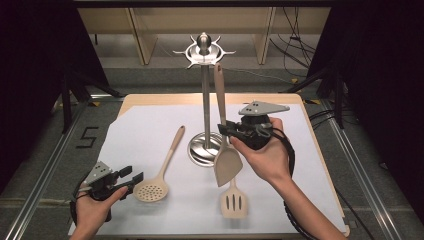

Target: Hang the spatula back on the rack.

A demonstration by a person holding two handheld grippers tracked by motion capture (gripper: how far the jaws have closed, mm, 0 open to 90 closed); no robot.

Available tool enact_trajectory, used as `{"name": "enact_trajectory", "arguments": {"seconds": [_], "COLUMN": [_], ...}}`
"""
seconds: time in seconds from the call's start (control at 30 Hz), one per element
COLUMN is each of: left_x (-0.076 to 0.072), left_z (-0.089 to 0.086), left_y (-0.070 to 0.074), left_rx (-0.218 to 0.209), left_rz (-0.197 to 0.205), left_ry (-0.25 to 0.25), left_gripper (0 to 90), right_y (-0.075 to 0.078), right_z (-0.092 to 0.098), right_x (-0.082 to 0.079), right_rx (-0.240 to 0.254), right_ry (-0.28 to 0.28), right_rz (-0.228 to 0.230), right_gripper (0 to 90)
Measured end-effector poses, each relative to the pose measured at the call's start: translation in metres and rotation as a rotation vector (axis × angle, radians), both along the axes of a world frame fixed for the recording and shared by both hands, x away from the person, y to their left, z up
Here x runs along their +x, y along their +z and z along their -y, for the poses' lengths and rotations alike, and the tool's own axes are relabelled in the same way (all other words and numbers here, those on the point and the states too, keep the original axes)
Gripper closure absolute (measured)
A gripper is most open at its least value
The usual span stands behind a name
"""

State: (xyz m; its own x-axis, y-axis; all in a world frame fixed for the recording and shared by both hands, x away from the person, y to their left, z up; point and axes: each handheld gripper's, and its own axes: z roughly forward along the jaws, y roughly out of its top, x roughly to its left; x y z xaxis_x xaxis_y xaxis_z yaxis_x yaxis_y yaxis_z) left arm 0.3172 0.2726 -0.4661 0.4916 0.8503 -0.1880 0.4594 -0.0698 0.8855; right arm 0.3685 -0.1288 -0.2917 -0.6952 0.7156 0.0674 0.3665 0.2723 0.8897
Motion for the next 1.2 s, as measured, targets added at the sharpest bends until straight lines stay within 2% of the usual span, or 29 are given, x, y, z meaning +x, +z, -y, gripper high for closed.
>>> {"name": "enact_trajectory", "arguments": {"seconds": [0.03, 0.1, 0.13, 0.3, 0.33, 0.47, 0.5, 0.53, 0.57, 0.63, 0.67, 0.73, 0.8, 0.9, 0.97, 1.03, 1.07, 1.1, 1.2], "left_x": [0.0, 0.0, 0.0, 0.0, 0.0, 0.0, 0.0, 0.0, 0.0, -0.001, -0.001, -0.001, -0.002, -0.001, -0.002, -0.002, -0.003, -0.002, -0.003], "left_z": [0.0, 0.0, 0.0, 0.0, 0.0, 0.0, 0.0, 0.0, 0.0, 0.0, 0.0, -0.001, -0.001, -0.002, -0.002, -0.002, -0.003, -0.003, -0.004], "left_y": [0.0, 0.0, 0.0, 0.0, 0.0, 0.0, 0.0, 0.0, 0.0, 0.001, 0.001, 0.001, 0.003, 0.004, 0.004, 0.005, 0.007, 0.007, 0.008], "left_rx": [-0.007, 0.001, -0.001, -0.001, 0.0, -0.001, -0.003, -0.005, -0.008, -0.009, -0.009, -0.004, -0.005, -0.013, -0.008, -0.016, -0.004, -0.016, -0.022], "left_rz": [0.002, 0.0, 0.001, 0.002, 0.002, 0.005, 0.006, 0.007, 0.006, 0.002, 0.002, 0.015, 0.021, 0.039, 0.039, 0.053, 0.052, 0.06, 0.067], "left_ry": [0.002, -0.001, -0.001, 0.003, 0.003, 0.002, 0.001, -0.001, 0.001, 0.014, 0.014, 0.007, 0.016, 0.012, 0.018, 0.02, 0.031, 0.03, 0.041], "left_gripper": [43.5, 43.5, 43.5, 43.5, 43.5, 43.5, 43.5, 43.6, 43.6, 43.8, 44.0, 44.6, 45.7, 47.6, 49.3, 51.3, 52.3, 53.4, 56.0], "right_y": [0.0, -0.001, -0.001, -0.001, -0.002, -0.001, -0.002, -0.001, -0.001, -0.002, -0.002, -0.004, -0.008, -0.015, -0.018, -0.03, -0.035, -0.041, -0.064], "right_z": [0.0, -0.001, -0.001, -0.003, -0.003, -0.002, -0.002, -0.002, 0.0, 0.003, 0.004, 0.009, 0.014, 0.025, 0.028, 0.039, 0.044, 0.047, 0.06], "right_x": [-0.001, 0.0, -0.002, -0.002, -0.001, -0.003, -0.003, -0.005, -0.004, -0.005, -0.008, -0.008, -0.011, -0.013, -0.015, -0.015, -0.015, -0.014, -0.013], "right_rx": [0.004, 0.001, 0.004, 0.01, 0.009, 0.003, 0.018, 0.019, 0.012, 0.02, 0.026, 0.017, 0.031, 0.016, 0.019, -0.001, -0.017, -0.009, -0.047], "right_ry": [0.006, 0.012, -0.007, 0.002, 0.008, 0.014, 0.023, -0.004, 0.004, 0.004, -0.009, -0.005, -0.018, -0.043, -0.058, -0.074, -0.082, -0.084, -0.104], "right_rz": [-0.02, -0.003, -0.023, -0.001, 0.019, 0.028, 0.032, 0.01, 0.027, 0.031, 0.011, 0.03, 0.024, 0.042, 0.032, 0.032, 0.038, 0.021, 0.005], "right_gripper": [77.9, 77.8, 77.7, 74.5, 73.1, 71.3, 70.9, 70.5, 70.5, 71.0, 71.3, 72.3, 74.2, 79.4, 81.1, 85.1, 86.0, 86.2, 85.2]}}
